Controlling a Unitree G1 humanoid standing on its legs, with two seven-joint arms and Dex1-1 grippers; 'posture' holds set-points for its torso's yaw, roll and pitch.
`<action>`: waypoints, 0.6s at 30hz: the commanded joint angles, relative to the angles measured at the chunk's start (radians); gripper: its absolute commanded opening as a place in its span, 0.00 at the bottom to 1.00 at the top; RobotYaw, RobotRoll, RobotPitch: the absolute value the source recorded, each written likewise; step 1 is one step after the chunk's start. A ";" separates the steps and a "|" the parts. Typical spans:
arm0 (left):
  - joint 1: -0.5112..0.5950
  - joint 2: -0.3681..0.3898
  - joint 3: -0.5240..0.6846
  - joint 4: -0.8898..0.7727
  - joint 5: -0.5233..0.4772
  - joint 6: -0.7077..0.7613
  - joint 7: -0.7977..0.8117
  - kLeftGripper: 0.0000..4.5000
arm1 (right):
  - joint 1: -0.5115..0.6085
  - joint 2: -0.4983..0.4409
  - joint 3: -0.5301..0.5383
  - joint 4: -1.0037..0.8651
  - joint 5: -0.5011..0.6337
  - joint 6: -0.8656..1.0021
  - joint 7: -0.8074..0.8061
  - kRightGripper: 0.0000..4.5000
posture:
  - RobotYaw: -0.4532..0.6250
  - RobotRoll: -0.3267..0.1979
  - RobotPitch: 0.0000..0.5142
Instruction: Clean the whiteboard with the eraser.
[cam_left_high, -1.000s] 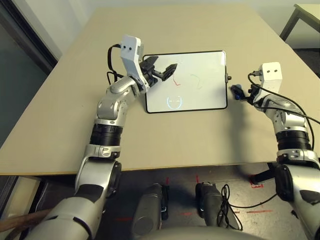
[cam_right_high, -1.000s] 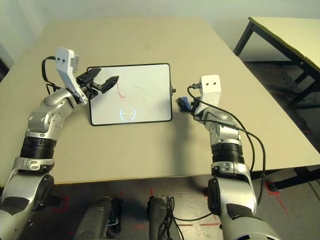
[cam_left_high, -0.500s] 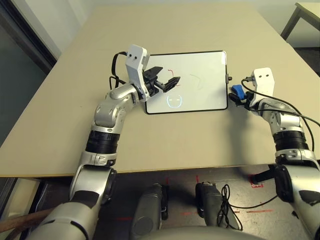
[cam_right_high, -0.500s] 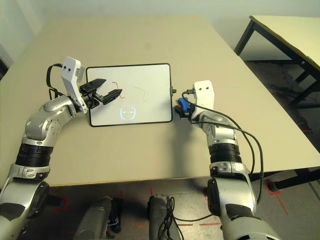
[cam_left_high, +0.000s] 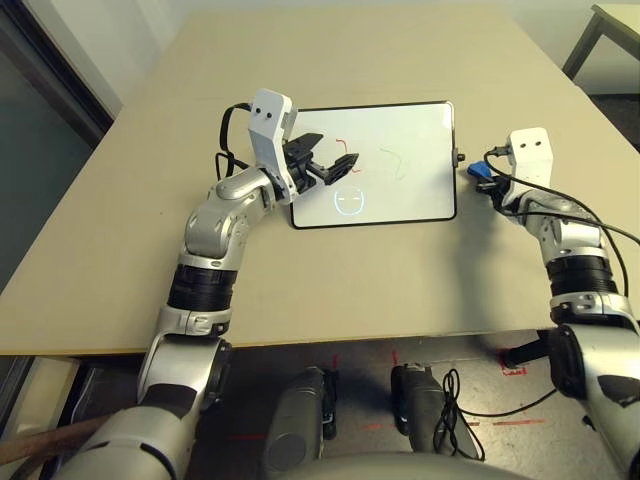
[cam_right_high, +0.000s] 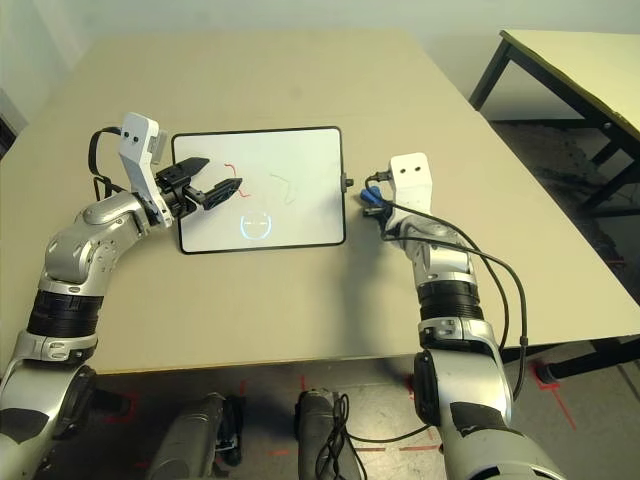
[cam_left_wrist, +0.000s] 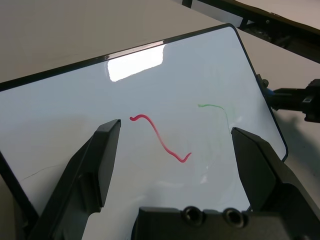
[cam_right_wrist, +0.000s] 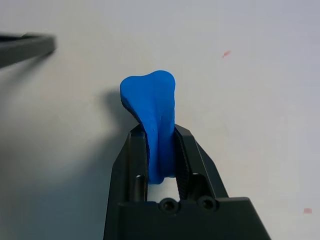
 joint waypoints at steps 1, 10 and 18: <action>0.014 0.010 -0.006 -0.016 0.001 0.013 -0.011 1.00 | -0.043 -0.038 -0.019 -0.076 -0.006 -0.020 -0.007 0.15 | 0.44 0.62 0.28; 0.006 0.033 -0.034 -0.006 0.015 0.008 -0.046 1.00 | -0.102 -0.033 0.149 -0.392 0.056 0.266 0.203 0.15 | 0.43 0.62 0.28; -0.002 0.036 -0.037 -0.004 0.013 0.017 -0.056 1.00 | -0.027 -0.040 0.329 -0.452 0.016 0.320 0.318 0.15 | 0.43 0.62 0.29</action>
